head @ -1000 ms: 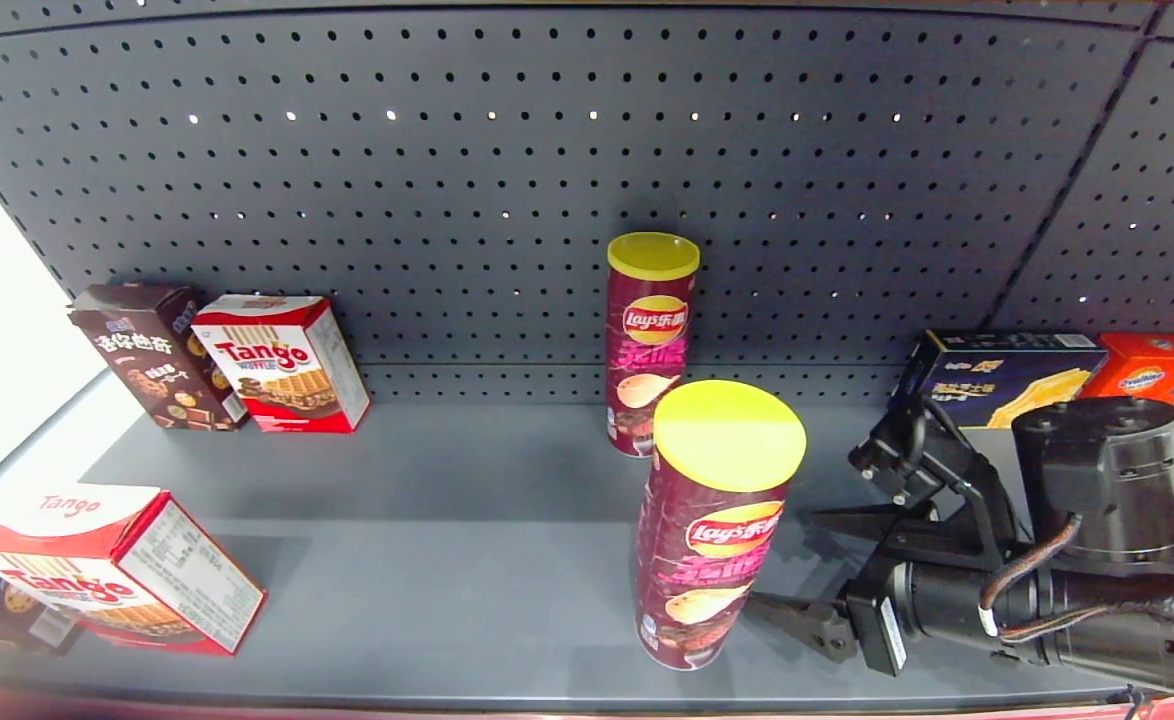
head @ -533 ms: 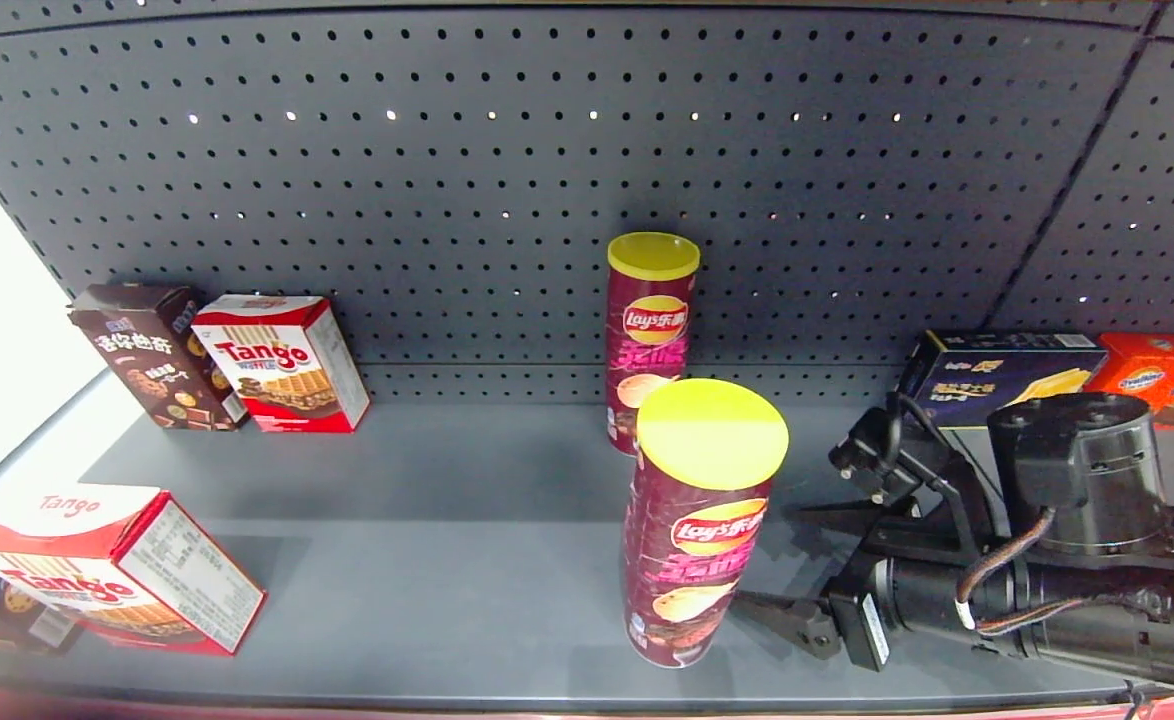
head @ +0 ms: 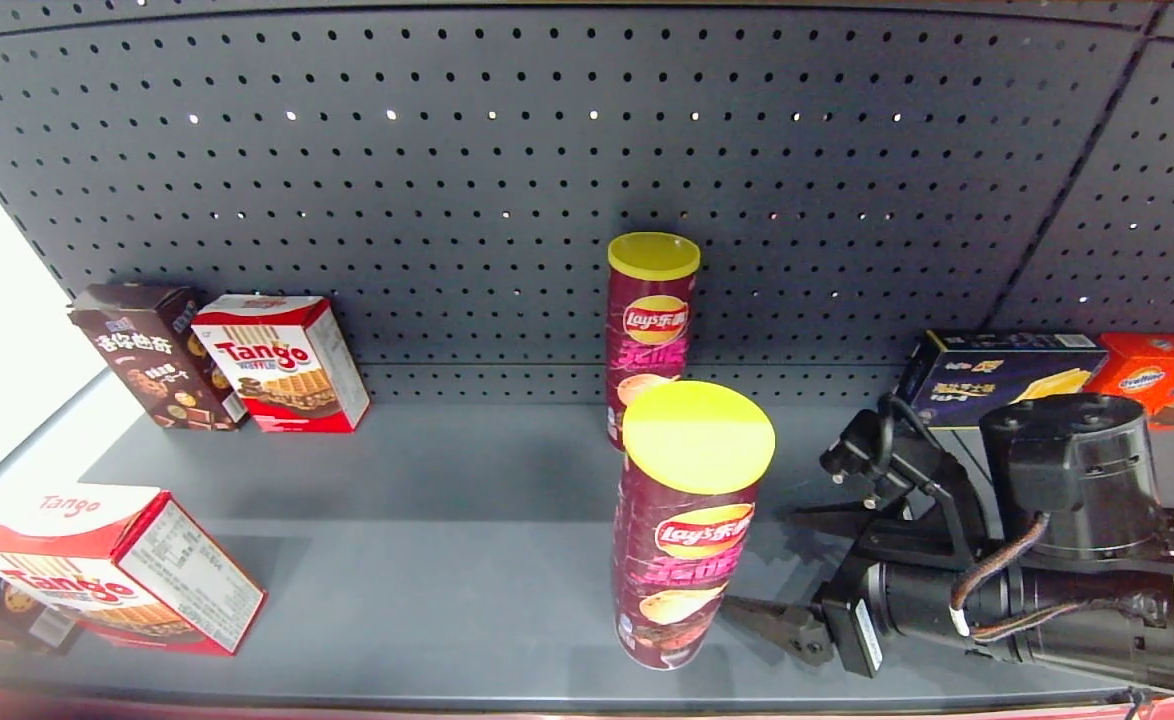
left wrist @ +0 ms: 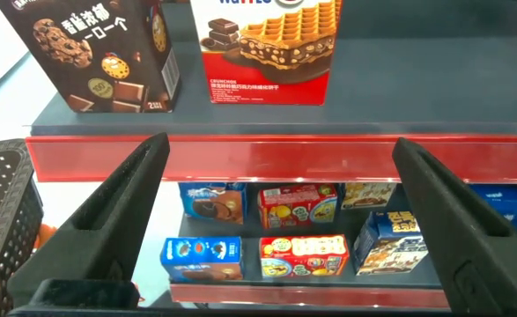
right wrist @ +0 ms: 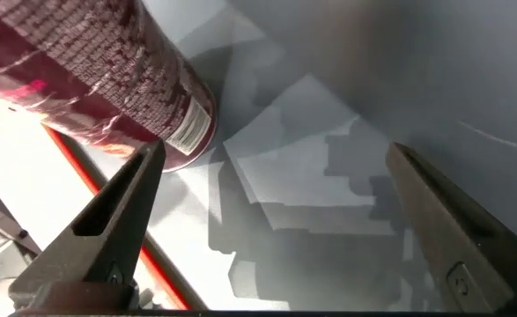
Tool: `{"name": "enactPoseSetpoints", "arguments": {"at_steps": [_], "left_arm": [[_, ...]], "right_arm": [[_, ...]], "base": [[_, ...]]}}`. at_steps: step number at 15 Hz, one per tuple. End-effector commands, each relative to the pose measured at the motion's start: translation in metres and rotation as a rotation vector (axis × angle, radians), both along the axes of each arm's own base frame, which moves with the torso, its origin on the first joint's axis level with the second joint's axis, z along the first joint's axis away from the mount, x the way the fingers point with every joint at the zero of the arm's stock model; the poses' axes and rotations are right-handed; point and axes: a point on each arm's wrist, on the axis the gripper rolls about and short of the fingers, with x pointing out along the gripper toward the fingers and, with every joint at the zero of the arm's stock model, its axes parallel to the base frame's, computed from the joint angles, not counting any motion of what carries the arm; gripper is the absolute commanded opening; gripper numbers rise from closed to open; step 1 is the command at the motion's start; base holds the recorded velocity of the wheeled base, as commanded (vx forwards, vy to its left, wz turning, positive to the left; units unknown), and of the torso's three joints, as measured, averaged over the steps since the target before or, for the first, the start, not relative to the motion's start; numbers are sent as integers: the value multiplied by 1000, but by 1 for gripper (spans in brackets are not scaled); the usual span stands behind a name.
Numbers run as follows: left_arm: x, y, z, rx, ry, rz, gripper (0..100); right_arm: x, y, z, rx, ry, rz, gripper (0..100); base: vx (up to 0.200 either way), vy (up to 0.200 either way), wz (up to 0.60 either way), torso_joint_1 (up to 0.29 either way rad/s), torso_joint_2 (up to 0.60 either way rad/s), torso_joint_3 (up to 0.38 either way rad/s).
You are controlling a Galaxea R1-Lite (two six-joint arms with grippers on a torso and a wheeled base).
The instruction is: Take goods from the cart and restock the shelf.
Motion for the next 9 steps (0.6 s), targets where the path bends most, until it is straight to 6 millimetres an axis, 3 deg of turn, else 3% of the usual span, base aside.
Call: {"name": "enactPoseSetpoints", "arguments": {"at_steps": [1, 9], "left_arm": [[0, 0, 0, 0, 2, 1, 100], [0, 0, 0, 0, 2, 1, 100]], "right_arm": [[-3, 3, 0, 0, 0, 16, 100], [-3, 5, -2, -3, 5, 23, 100]], "base": [[0, 0, 0, 0, 0, 0], [0, 0, 0, 0, 0, 0]]}}
